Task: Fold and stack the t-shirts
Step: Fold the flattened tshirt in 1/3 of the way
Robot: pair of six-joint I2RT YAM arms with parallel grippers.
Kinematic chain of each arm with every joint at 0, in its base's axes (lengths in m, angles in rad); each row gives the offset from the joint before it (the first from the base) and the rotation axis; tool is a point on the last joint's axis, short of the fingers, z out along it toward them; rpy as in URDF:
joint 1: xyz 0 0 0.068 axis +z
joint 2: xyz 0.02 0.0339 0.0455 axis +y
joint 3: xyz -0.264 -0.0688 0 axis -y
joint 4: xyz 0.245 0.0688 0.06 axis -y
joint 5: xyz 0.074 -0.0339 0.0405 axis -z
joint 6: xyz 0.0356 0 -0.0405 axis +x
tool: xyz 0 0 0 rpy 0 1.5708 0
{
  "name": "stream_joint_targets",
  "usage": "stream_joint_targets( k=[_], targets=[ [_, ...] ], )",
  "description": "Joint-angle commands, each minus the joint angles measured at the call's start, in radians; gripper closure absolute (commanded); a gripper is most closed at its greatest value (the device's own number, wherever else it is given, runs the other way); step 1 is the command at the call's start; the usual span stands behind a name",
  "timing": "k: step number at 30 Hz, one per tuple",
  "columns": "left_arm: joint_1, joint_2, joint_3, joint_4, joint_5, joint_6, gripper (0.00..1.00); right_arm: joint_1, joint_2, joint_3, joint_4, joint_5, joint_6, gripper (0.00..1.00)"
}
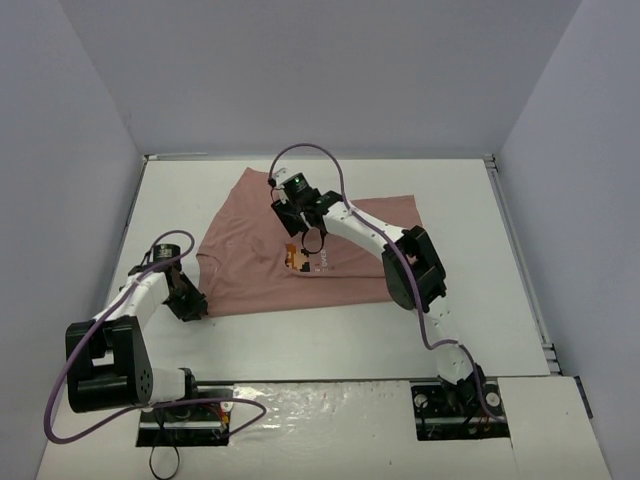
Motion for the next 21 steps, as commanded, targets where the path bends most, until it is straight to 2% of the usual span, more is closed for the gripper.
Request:
stream_joint_targets(
  k=[1, 4, 7, 13, 16, 21],
  targets=[
    [0.007, -0.068, 0.096, -0.059, -0.006, 0.043, 0.81, -0.052, -0.254, -0.086, 0.024, 0.019, 0.076, 0.54],
    [0.005, -0.088, 0.175, -0.085, 0.016, 0.080, 0.80, -0.103, -0.357, -0.213, 0.020, 0.025, 0.166, 0.54],
    [-0.009, -0.093, 0.268, -0.111, 0.065, 0.126, 0.72, -0.195, -0.519, -0.462, 0.017, 0.035, 0.232, 0.55],
    [-0.148, -0.038, 0.374, -0.108, 0.050, 0.158, 0.71, -0.219, -0.669, -0.701, -0.026, 0.019, 0.278, 0.56],
    [-0.198, 0.003, 0.385, -0.086, 0.042, 0.140, 0.71, -0.219, -0.705, -0.810, -0.025, 0.038, 0.356, 0.56],
    [-0.262, 0.060, 0.373, 0.000, 0.057, 0.097, 0.71, -0.218, -0.699, -0.887, -0.025, 0.051, 0.477, 0.56]
  ],
)
